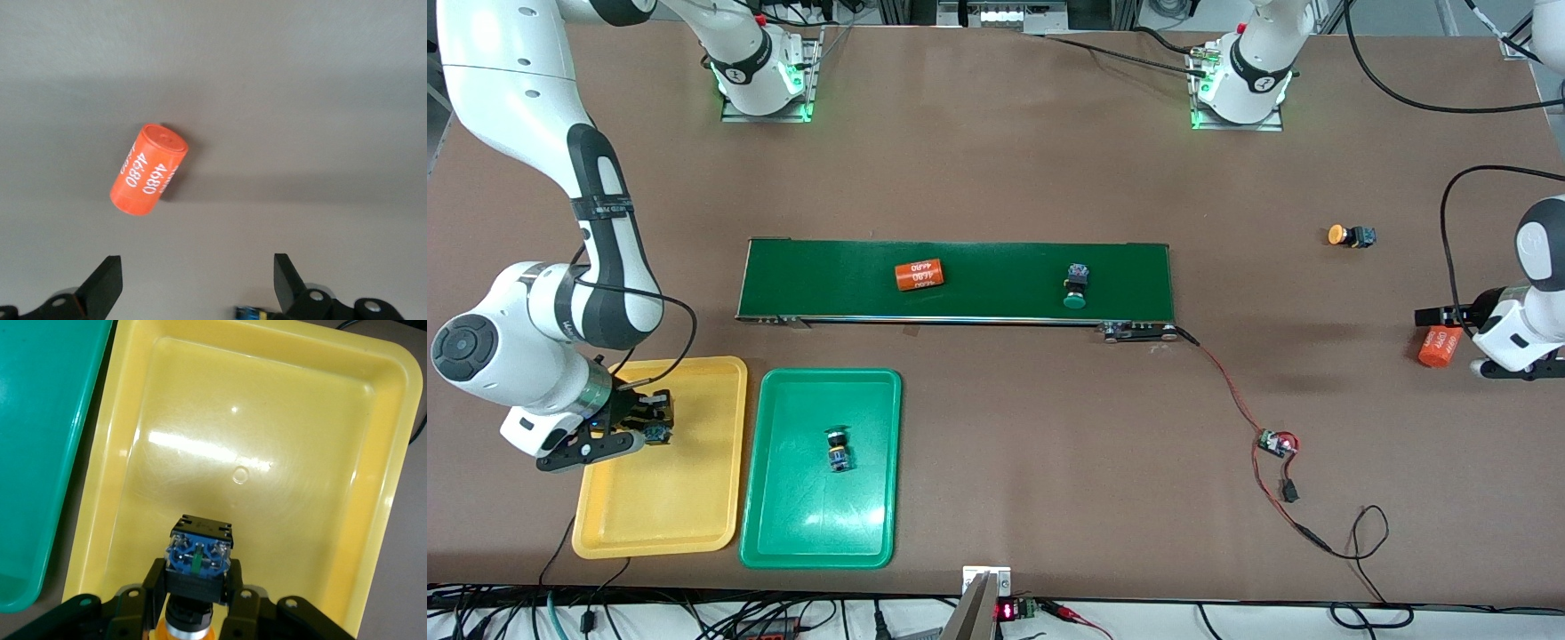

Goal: Sort buttons by color to trays
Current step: 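Drop the button into the yellow tray while the left gripper grasps the cylinder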

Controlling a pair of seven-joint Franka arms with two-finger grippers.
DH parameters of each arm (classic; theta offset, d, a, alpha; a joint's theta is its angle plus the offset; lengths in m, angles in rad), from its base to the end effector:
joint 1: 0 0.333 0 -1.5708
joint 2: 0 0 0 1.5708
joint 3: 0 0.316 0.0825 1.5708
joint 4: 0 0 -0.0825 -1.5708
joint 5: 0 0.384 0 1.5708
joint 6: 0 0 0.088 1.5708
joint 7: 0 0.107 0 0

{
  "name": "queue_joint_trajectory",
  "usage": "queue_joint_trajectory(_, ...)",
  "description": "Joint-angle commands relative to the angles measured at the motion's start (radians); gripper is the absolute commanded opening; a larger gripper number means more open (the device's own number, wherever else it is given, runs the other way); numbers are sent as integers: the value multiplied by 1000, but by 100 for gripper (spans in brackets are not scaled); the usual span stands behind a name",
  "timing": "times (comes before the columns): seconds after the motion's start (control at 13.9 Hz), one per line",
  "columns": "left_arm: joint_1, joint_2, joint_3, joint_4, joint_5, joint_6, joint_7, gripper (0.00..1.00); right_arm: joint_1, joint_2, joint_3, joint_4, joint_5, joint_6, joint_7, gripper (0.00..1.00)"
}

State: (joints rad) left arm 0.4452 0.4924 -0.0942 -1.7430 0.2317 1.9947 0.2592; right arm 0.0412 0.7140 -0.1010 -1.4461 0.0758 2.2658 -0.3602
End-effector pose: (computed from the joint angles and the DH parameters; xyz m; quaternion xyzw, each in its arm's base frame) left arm 0.5909 0.2363 0.2776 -0.9901 0.0115 0.1349 0.0375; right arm 0.7328 -0.0275 0.2777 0.9885 0.1409 0.0532 0.0133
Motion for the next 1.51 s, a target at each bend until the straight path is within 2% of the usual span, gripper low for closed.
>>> queue_joint_trajectory(0.0,50,53,-7,-1,-17,32,254,100,-20,18,15,27,10,20,-19,56)
queue_joint_trajectory(0.22,55,69,-12,0,0,91,495,100,-20,19,15,21,12,27,-19,67)
queue_joint_trajectory(0.43,61,90,-13,0,37,246,716,100,-18,19,15,19,12,27,-19,68)
queue_joint_trajectory(0.58,63,97,-13,0,37,283,782,100,-18,18,15,19,15,24,-2,97)
queue_joint_trajectory(0.65,66,100,-13,0,37,291,784,100,-18,18,15,19,15,18,0,100)
queue_joint_trajectory(0.86,108,130,-16,-1,37,338,824,100,-12,-40,21,-37,19,-9,71,100)
queue_joint_trajectory(1.08,133,159,-21,2,31,342,825,100,-6,-120,23,-53,21,-181,116,100)
queue_joint_trajectory(1.37,136,189,-21,2,23,368,824,100,25,-330,24,-203,19,-356,205,100)
queue_joint_trajectory(1.44,135,187,-21,2,23,366,827,79,31,-384,24,-245,19,-386,227,100)
